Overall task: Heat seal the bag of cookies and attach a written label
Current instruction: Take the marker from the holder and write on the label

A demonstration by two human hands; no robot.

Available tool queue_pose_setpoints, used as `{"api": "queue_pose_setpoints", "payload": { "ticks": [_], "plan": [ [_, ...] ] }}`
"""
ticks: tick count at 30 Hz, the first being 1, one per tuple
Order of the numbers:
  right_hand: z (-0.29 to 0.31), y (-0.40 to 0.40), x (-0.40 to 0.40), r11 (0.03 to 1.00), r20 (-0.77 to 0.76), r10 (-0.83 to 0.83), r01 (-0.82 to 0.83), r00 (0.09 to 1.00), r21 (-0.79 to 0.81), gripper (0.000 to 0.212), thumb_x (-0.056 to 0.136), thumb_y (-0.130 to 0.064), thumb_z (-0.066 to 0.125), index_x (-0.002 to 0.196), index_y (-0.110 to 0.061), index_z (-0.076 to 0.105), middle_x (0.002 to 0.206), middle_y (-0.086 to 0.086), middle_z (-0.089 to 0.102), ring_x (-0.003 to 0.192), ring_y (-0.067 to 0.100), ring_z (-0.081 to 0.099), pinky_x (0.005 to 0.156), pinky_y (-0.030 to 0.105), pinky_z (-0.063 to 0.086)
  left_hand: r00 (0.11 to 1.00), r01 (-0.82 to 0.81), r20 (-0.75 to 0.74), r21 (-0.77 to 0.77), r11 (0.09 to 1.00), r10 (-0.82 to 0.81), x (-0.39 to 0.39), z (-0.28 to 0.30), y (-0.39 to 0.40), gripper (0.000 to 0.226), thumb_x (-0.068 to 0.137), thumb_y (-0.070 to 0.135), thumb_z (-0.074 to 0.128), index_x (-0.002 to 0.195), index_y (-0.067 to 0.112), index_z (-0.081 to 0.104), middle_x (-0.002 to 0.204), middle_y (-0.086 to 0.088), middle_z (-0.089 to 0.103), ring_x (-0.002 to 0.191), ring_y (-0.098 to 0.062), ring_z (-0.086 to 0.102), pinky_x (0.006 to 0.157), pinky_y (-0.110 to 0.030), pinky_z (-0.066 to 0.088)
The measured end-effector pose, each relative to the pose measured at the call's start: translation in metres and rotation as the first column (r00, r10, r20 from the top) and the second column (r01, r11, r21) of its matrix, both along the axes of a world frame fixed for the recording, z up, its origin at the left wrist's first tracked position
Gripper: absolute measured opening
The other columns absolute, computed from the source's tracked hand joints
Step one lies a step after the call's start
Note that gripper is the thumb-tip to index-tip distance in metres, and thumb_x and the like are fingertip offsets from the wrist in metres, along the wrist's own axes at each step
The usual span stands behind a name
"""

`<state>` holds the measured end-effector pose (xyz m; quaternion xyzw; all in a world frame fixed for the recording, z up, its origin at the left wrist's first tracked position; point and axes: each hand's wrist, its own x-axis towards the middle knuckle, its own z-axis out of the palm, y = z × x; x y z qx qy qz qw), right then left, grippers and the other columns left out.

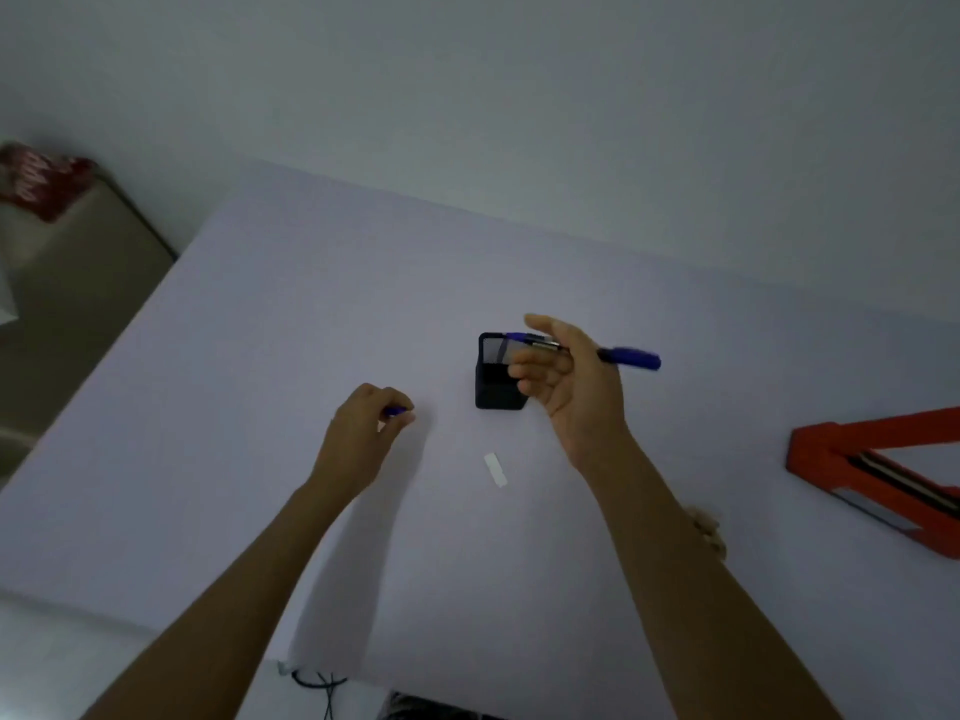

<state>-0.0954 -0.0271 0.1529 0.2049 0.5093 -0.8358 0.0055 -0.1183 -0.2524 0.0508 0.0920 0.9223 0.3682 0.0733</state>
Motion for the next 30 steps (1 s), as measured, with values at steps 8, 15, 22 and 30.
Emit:
{"api": "queue_pose_setpoints", "payload": {
  "ticks": [8,15,22,30],
  "plan": [
    [-0.105,0.010,0.056,0.877,-0.057,0.116,-0.075,0.992,0.474,0.027,0.101,-0.034,0.042,0.111,-0.018,0.061,0.092,0.008,0.074,0.080,0.019,0.072,0.068,0.031,0.060,0.993,-0.073,-0.104,-0.128,0.989,0.059,0.016,-0.079,0.020,0.017,0.091,0.013,0.061,0.107,0.008,0.067,0.105,-0.007,0.058,0.098,-0.016,0.048,0.079,-0.019,0.036],
    [-0.181,-0.001,0.090,0.441,0.071,0.322,-0.216,0.944,0.871,0.042,0.093,-0.049,0.048,0.109,-0.011,0.060,0.096,0.002,0.064,0.083,0.009,0.061,0.084,0.018,0.051,0.986,-0.091,-0.152,-0.105,0.990,0.075,0.009,-0.095,0.031,0.020,0.090,0.011,0.061,0.110,0.009,0.063,0.114,-0.010,0.056,0.106,-0.023,0.051,0.088,-0.026,0.043],
    [-0.193,-0.005,0.087,0.305,0.031,0.350,-0.145,0.936,0.941,0.031,0.084,-0.010,0.071,0.113,-0.003,0.061,0.095,0.011,0.064,0.081,0.011,0.060,0.084,0.013,0.048,0.937,-0.034,-0.348,-0.212,0.977,-0.043,0.026,-0.088,0.065,0.024,0.089,0.019,0.056,0.110,0.012,0.066,0.108,-0.012,0.062,0.100,-0.029,0.052,0.081,-0.032,0.035],
    [-0.198,-0.006,0.092,0.259,0.046,0.343,-0.141,0.938,0.956,0.023,0.079,-0.009,0.075,0.099,-0.006,0.064,0.090,0.009,0.062,0.074,0.013,0.058,0.075,0.017,0.048,0.951,0.144,-0.228,-0.271,0.952,-0.209,0.047,-0.099,0.091,0.034,0.087,0.030,0.048,0.107,0.015,0.070,0.107,-0.010,0.066,0.097,-0.028,0.059,0.076,-0.032,0.041]
  ]
}}
